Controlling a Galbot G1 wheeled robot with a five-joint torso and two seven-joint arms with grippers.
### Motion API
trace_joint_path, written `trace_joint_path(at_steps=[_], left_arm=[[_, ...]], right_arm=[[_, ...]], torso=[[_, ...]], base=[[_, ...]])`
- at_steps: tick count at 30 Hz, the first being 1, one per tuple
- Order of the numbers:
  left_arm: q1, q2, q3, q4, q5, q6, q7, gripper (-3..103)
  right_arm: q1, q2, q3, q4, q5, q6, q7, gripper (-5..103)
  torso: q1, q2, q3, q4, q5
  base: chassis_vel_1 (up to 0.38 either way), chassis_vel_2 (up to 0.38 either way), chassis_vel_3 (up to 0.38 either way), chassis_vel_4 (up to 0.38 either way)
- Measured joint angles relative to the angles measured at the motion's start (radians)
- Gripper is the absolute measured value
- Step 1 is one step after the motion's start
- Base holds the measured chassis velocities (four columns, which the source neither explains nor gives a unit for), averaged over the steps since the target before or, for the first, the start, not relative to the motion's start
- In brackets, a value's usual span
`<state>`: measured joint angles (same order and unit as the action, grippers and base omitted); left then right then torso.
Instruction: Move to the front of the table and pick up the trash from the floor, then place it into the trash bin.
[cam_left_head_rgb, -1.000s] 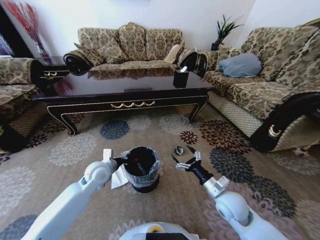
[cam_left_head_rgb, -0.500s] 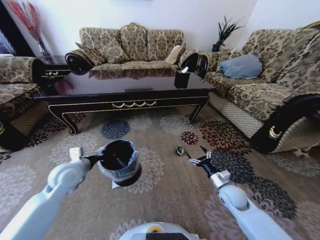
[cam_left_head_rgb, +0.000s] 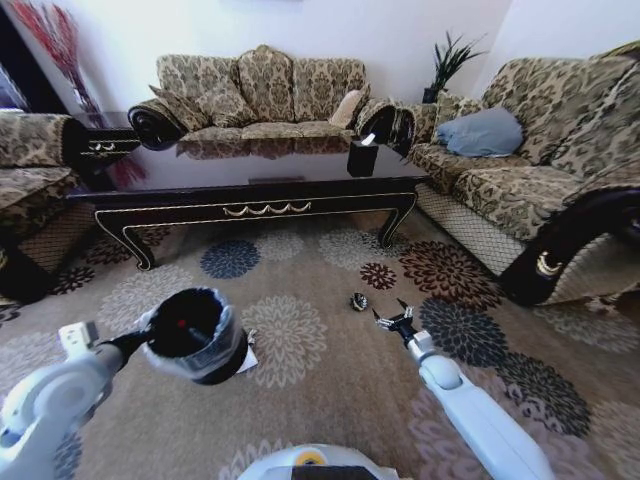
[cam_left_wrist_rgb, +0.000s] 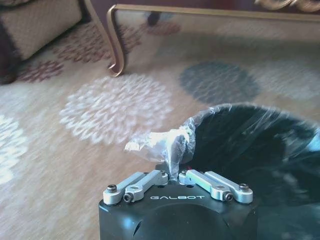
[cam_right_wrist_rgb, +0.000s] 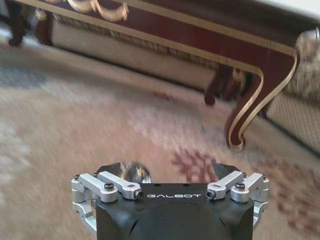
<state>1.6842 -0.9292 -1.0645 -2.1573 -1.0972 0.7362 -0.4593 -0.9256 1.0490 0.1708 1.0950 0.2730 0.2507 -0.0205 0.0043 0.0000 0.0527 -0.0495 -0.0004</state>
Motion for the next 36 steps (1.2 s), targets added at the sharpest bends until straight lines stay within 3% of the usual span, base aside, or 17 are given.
trace_joint_path(at_steps=[5,11,15,22,26,31,36], left_arm=[[0.04,-0.05,0.011,-0.027,0.006,-0.001,0.018,4],[0.036,-0.056,0.025,-0.067,-0.01,-0.001,0.0,4],[0.023,-0.046,0.035,-0.091,-0.031,-0.001,-0.01,4],[-0.022,-0.023,0.082,-0.129,-0.063,0.0,-0.047,4],[-0.089,0.019,0.162,-0.168,-0.09,0.0,-0.094,4],[-0.137,0.03,0.235,-0.169,-0.082,0.0,-0.109,4],[-0.133,0.013,0.249,-0.161,-0.064,0.0,-0.113,4]], right_arm=[[0.167,0.119,-0.049,-0.234,0.025,0.029,-0.014,100],[0.29,0.199,-0.076,-0.394,0.058,0.044,-0.036,100],[0.328,0.221,-0.093,-0.47,0.08,0.046,-0.056,100],[0.359,0.238,-0.086,-0.539,0.105,0.033,-0.077,100],[0.379,0.238,-0.072,-0.565,0.123,0.011,-0.089,100],[0.361,0.238,-0.062,-0.549,0.122,0.02,-0.108,100],[0.341,0.243,-0.051,-0.541,0.108,0.04,-0.131,100]], torso=[[0.0,0.0,0.0,-0.0011,-0.0002],[0.0,0.0,0.0,0.0003,0.0003],[0.0,0.0,0.0,-0.001,0.0003],[0.0,0.0,0.0,-0.0002,0.0003],[0.0,0.0,0.0,-0.0008,0.0004],[0.0,0.0,0.0,-0.0011,0.0004],[0.0,0.0,0.0,0.0,0.0005]], base=[[0.0,0.0,0.0,0.0],[0.0,0.0,0.0,0.0],[0.0,0.0,0.0,0.0],[0.0,0.0,0.0,0.0],[0.0,0.0,0.0,0.0],[0.0,0.0,0.0,0.0],[0.0,0.0,0.0,0.0]])
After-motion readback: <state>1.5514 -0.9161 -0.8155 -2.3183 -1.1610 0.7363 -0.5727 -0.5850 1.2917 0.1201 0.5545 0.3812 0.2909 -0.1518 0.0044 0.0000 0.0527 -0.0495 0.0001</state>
